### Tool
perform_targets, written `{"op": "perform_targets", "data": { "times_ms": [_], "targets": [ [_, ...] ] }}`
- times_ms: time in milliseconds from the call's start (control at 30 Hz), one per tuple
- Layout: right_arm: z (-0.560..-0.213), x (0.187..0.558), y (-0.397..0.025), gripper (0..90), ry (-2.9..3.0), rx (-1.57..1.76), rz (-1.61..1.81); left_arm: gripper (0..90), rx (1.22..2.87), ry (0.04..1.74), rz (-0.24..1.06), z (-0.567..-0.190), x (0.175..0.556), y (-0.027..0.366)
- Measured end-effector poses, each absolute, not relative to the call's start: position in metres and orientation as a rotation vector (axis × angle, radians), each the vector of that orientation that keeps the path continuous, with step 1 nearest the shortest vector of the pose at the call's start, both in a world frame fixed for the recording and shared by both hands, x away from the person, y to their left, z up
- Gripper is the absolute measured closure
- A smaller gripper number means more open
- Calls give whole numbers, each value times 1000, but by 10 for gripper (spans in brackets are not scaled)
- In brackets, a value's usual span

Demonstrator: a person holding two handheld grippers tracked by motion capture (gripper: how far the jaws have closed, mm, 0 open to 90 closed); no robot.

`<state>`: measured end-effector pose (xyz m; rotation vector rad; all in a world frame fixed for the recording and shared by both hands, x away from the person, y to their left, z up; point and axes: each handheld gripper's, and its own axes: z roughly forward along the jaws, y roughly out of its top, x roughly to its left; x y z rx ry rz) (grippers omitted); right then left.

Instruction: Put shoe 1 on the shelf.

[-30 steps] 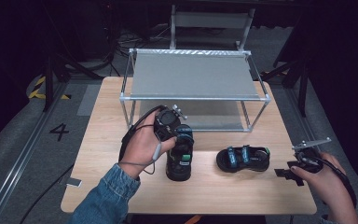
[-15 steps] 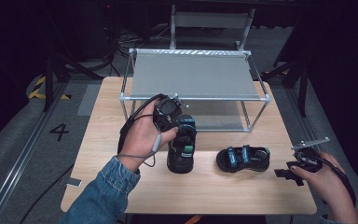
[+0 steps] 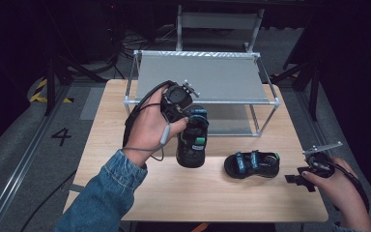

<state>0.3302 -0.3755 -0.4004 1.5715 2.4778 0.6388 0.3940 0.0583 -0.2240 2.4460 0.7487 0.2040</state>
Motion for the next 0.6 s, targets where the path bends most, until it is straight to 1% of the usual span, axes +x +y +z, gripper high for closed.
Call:
{"op": "perform_targets", "data": {
  "times_ms": [233, 433, 600],
  "targets": [
    [-401, 331, -379, 347, 2476, 1576, 646, 710, 2413, 761, 196, -209, 401, 59],
    [-401, 331, -379, 347, 2477, 1578, 654, 709, 2406, 783, 224, -197, 410, 57],
    [-402, 332, -380, 347, 2480, 1579, 655, 709, 2367, 800, 236, -186, 422, 58]
  ]
}}
